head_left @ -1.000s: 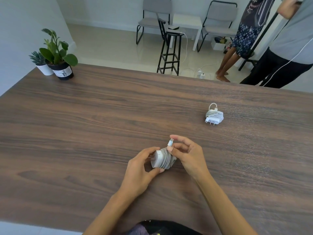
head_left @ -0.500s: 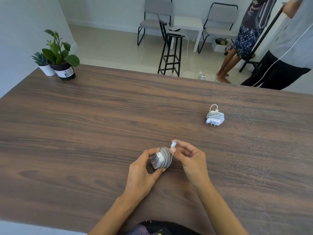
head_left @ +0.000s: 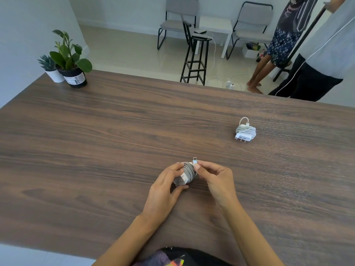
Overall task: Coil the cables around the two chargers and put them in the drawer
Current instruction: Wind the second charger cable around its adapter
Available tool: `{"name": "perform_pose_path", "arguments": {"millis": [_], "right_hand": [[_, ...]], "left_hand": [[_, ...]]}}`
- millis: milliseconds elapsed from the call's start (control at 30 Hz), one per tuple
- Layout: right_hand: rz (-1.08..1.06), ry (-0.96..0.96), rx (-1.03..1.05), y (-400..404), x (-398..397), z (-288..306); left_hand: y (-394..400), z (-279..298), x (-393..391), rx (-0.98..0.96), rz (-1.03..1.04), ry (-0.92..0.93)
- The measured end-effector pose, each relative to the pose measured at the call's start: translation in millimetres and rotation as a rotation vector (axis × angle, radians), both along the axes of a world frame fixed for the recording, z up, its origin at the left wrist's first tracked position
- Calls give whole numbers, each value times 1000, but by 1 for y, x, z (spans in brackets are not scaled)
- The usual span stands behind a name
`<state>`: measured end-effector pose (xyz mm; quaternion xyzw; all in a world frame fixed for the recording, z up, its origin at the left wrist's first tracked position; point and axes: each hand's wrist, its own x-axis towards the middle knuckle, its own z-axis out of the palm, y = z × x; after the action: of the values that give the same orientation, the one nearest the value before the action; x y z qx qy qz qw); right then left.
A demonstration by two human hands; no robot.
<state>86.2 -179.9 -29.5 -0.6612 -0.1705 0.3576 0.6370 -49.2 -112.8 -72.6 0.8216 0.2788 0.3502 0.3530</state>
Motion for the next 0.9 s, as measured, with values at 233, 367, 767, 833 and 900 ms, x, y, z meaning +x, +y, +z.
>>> {"name": "perform_pose_path", "arguments": {"millis": [233, 367, 767, 833, 900], "right_hand": [[97, -46, -18, -7, 6, -2], [178, -78, -12, -8, 3, -2], [163, -11, -6, -7, -4, -1], [171, -21, -13, -6, -5, -1], [171, -26, -15, -6, -6, -1]], "left_hand": [[-6, 12, -8, -85, 86, -86], [6, 25, -5, -94, 96, -13], [37, 52, 2, -278, 14, 326], [34, 51, 3, -253, 14, 325], [29, 47, 3, -229, 41, 301]]}}
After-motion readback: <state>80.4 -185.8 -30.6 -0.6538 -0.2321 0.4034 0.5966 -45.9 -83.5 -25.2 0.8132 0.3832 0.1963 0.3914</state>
